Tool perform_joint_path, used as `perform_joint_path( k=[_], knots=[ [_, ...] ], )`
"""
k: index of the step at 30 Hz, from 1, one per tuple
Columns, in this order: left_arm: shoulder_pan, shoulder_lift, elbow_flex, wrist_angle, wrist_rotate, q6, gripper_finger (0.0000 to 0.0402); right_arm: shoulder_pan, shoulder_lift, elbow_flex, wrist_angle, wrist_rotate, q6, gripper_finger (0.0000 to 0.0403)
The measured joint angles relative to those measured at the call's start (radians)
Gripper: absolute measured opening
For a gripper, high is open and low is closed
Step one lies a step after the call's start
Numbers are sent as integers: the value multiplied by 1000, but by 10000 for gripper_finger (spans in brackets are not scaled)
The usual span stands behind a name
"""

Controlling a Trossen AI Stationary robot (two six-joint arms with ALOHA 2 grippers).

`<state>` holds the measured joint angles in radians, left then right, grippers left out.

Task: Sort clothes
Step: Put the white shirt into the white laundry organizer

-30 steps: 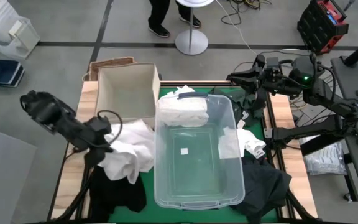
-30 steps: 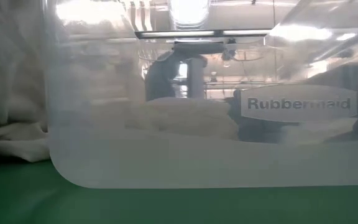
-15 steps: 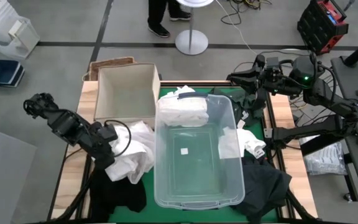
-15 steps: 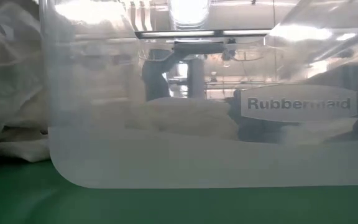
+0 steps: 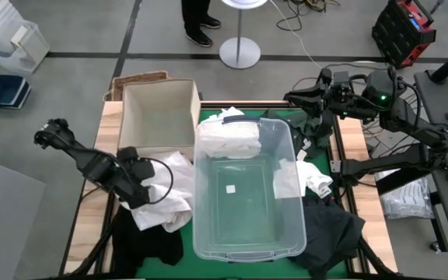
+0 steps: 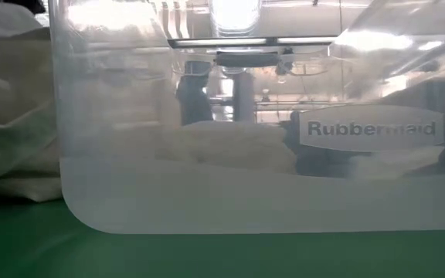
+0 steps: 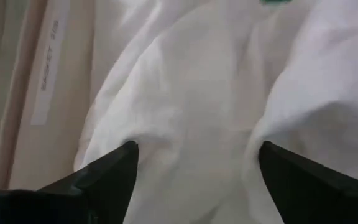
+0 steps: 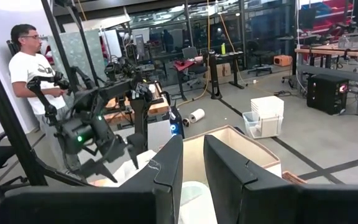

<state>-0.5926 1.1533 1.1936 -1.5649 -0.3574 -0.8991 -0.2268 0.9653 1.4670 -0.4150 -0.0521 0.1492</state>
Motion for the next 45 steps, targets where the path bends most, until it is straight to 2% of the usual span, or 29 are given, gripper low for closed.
perform_joint_path(
  k=[5,15,22,24,26,28,31,32,37,45],
  knots=[
    [-2,-28,-105,12,-28,-14,316,0,0,0,0,0,9,57],
    [-2,-118,-339,318,-53,-54,312,0,0,0,0,0,6,57],
    [-2,-136,-456,375,-52,-135,300,0,0,0,0,0,7,57],
    [-2,-136,-477,393,-46,-139,275,0,0,0,0,0,7,57],
    [-2,-138,-491,412,-41,-138,230,0,0,0,0,0,7,57],
    [-2,-142,-496,430,-25,-127,167,0,0,0,0,0,7,57],
    [-2,-149,-488,437,-1,-109,51,0,0,0,0,0,7,57],
    [-2,-154,-480,436,6,-105,27,0,0,0,0,0,7,57],
    [-2,-170,-402,406,7,-105,7,0,0,0,0,0,6,57],
    [-2,-176,-158,286,-37,-40,1,0,0,0,0,0,-2,57]
  ],
)
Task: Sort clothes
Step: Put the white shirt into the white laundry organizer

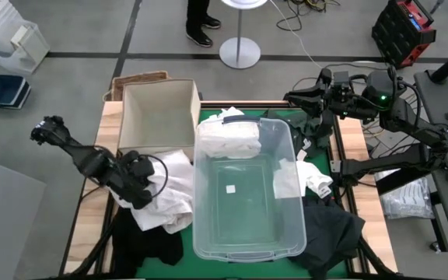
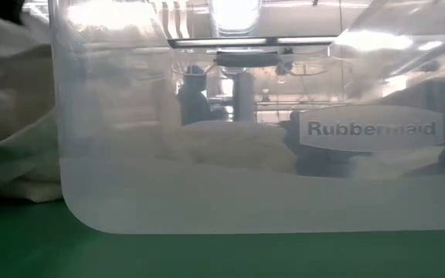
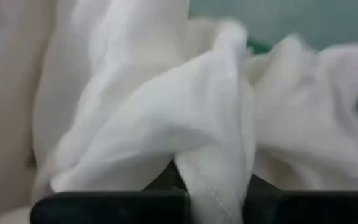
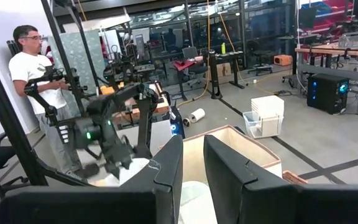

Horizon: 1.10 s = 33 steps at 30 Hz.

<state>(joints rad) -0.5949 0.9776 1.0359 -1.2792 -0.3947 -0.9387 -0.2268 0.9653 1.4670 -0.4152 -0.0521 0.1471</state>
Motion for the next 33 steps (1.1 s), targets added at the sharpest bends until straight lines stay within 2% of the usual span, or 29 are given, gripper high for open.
perform_joint_path(
  k=[7,20,26,33],
  knots=[
    [0,-9,245,-73,-82,80,0,0,0,-1,0,0,-4,57],
    [0,17,646,-80,-340,324,0,0,0,-2,0,0,-2,57],
    [0,68,828,42,-480,565,0,0,0,-2,0,0,-8,57],
    [0,153,1037,274,-522,872,0,0,0,-2,0,0,-4,57]
  ],
)
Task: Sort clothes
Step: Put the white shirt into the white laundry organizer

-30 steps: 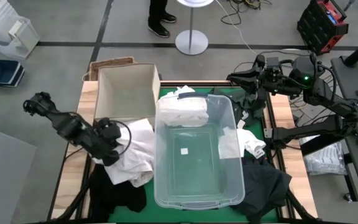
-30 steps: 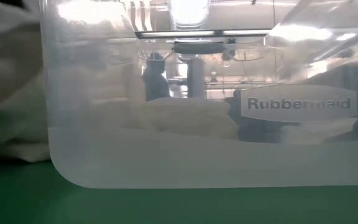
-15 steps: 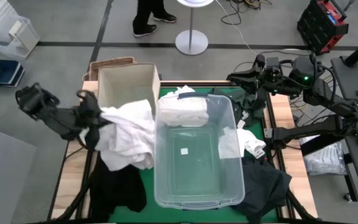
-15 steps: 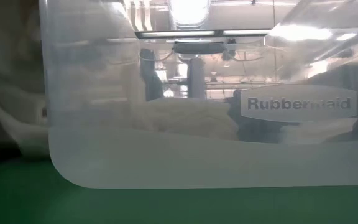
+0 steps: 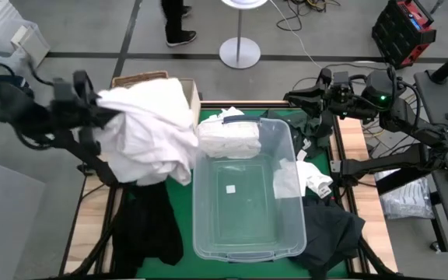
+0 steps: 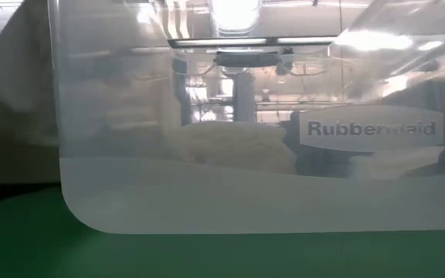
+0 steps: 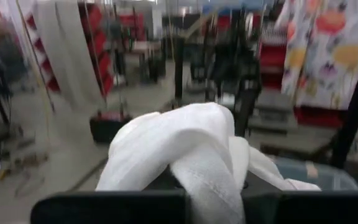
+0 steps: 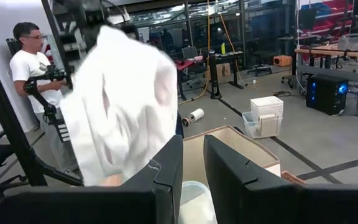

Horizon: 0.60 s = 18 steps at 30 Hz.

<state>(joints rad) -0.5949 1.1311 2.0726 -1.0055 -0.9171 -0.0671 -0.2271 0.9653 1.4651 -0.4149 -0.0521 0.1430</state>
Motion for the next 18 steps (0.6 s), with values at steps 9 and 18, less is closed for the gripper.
perform_joint_path(
  k=[9,18],
  knots=[
    [0,130,251,190,-151,338,0,0,0,0,0,0,2,57],
    [1,169,280,708,-174,922,0,0,0,0,0,0,2,57]
  ],
)
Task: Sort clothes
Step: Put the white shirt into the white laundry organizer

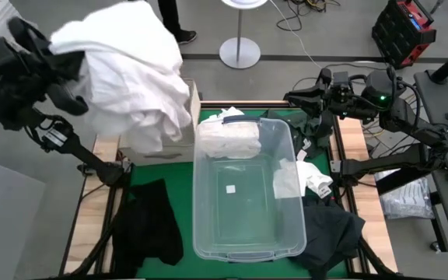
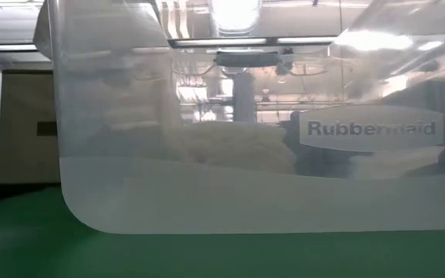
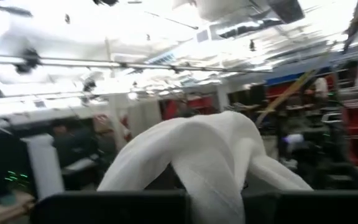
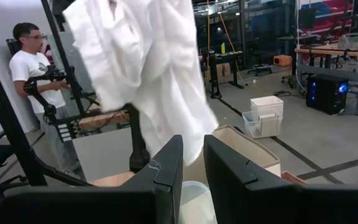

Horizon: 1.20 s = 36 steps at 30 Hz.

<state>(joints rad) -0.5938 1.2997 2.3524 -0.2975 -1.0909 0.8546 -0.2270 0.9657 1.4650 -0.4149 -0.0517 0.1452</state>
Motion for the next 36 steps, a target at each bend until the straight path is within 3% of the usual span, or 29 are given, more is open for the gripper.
perform_joint_path(
  k=[8,24,36],
  knots=[
    [56,-28,3,139,-8,194,0,0,0,-8,0,1,-4,57],
    [94,-84,-19,95,-7,85,0,0,0,-9,0,2,-7,57],
    [149,-84,-112,95,-103,74,0,0,0,-9,0,2,-7,57]
  ],
)
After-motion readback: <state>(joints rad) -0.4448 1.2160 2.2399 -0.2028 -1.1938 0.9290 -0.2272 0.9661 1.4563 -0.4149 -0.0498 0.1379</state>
